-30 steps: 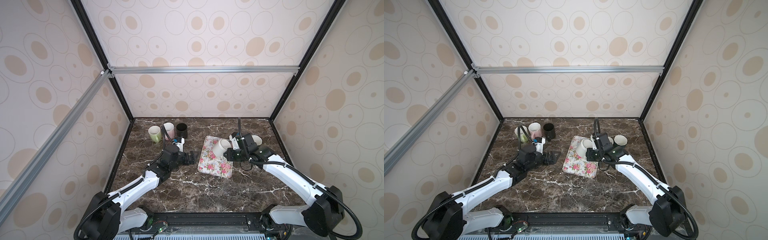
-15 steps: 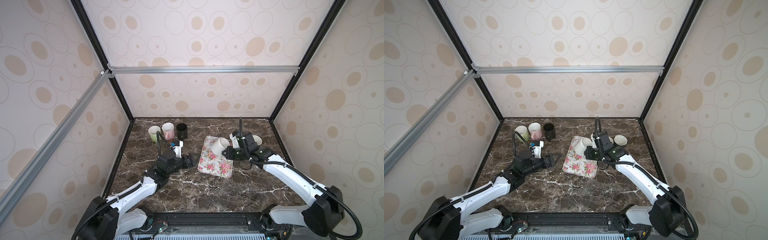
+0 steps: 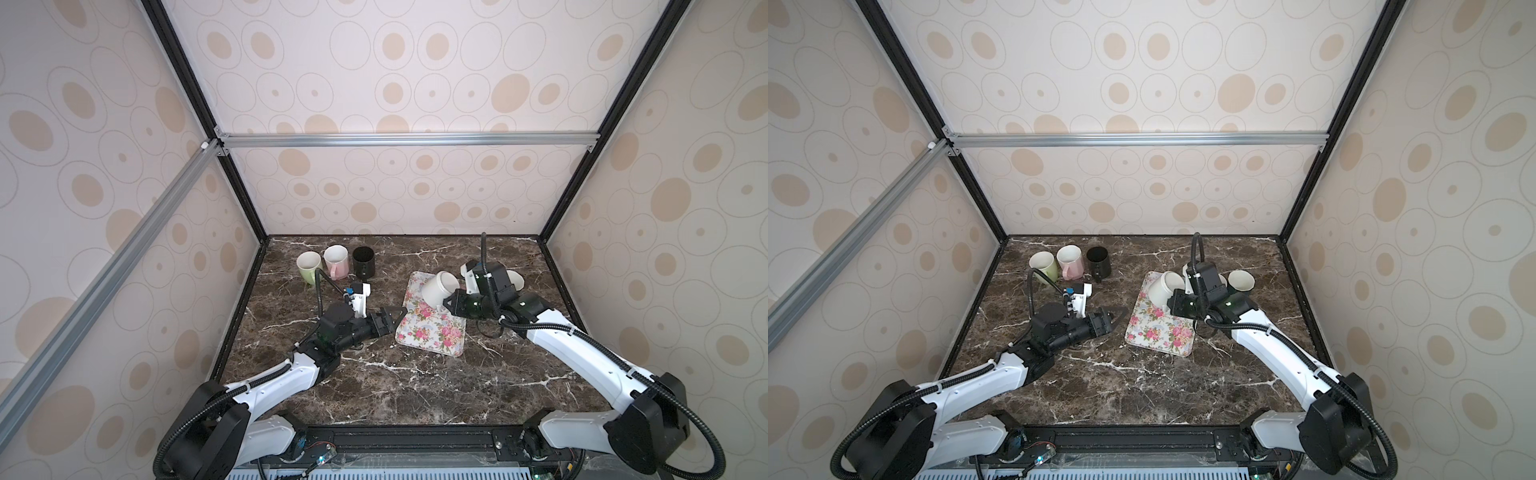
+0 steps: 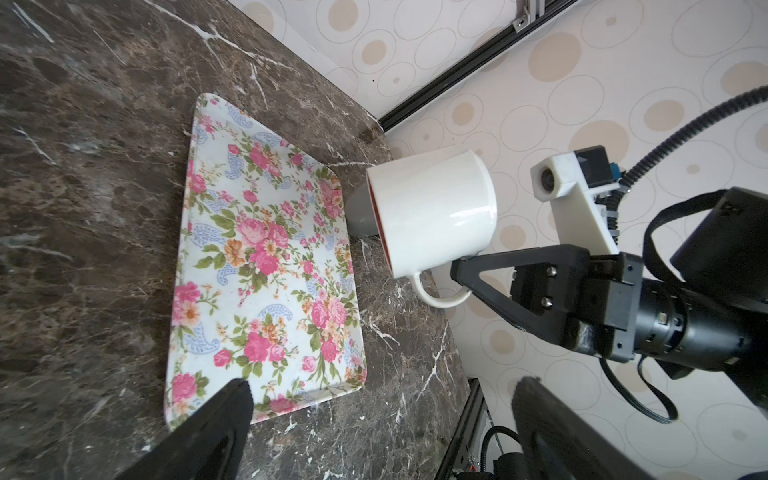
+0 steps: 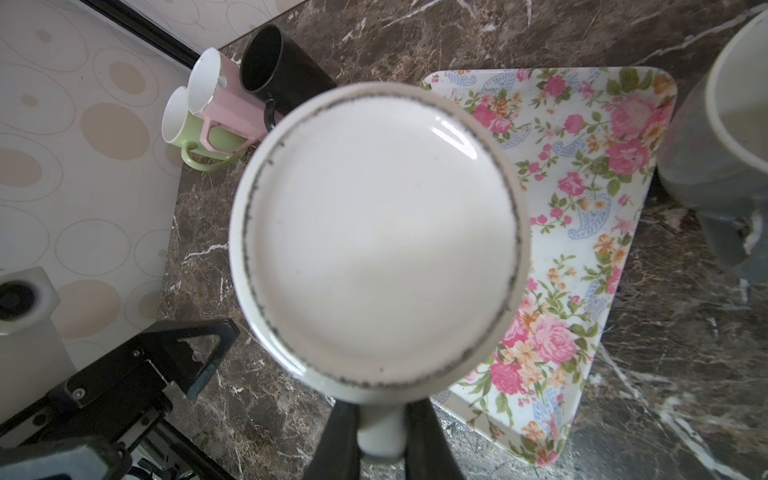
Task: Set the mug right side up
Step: 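Rotate the white mug sideways with the right gripper while the left gripper approaches it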
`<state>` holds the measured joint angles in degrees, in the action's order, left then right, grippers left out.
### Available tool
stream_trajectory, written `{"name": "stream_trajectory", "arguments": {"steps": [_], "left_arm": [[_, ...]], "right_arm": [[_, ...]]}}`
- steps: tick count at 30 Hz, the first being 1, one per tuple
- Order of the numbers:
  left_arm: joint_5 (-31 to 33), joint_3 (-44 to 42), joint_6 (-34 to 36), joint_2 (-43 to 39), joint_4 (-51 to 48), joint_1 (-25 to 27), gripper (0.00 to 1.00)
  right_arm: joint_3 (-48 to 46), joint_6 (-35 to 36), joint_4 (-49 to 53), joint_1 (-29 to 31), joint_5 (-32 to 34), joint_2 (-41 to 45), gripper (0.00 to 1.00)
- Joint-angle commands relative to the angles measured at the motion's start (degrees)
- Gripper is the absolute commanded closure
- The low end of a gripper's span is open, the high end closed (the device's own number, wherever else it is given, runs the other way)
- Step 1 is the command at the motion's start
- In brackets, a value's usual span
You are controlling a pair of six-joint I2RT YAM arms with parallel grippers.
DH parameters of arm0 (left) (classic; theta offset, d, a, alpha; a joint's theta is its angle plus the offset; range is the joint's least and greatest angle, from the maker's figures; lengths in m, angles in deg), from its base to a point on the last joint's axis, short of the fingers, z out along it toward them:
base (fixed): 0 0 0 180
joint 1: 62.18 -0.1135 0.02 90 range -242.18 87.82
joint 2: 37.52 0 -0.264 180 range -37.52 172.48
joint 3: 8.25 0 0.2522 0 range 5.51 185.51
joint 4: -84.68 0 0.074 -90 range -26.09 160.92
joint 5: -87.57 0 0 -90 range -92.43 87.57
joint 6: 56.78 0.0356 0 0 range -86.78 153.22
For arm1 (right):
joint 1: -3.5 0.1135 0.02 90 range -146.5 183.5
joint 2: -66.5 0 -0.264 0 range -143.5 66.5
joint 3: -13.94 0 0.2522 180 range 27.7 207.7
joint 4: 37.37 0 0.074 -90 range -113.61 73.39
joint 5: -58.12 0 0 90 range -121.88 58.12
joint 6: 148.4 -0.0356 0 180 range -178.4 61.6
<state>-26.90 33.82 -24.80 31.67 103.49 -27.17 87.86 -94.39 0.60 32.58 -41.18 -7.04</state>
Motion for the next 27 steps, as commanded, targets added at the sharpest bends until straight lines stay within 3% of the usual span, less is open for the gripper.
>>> {"name": "stream_trajectory", "arguments": {"steps": [1,18,20,22,27], "left_arm": [[-1.16,1.65,-2.57,0.92,4.44,1.37,0.02],[-5.88,4.90,-14.04,12.79,24.71,6.22,0.06],[-6.50,5.69,-15.23,14.35,26.68,6.52,0.09],[-6.90,6.75,-15.76,15.47,27.80,6.84,0.20],[-6.69,8.42,-15.77,16.59,28.02,7.35,0.27]], "right_arm": [[-0.02,-1.14,-8.34,-0.53,-1.03,3.07,1.00],[-4.49,-4.80,-18.43,-0.46,-4.60,5.37,1.00],[-5.51,-5.58,-20.25,-0.51,-5.19,5.66,1.00],[-5.80,-6.04,-20.87,-0.43,-5.51,5.77,1.00],[-5.99,-6.41,-21.12,-0.47,-5.79,6.10,1.00]]}}
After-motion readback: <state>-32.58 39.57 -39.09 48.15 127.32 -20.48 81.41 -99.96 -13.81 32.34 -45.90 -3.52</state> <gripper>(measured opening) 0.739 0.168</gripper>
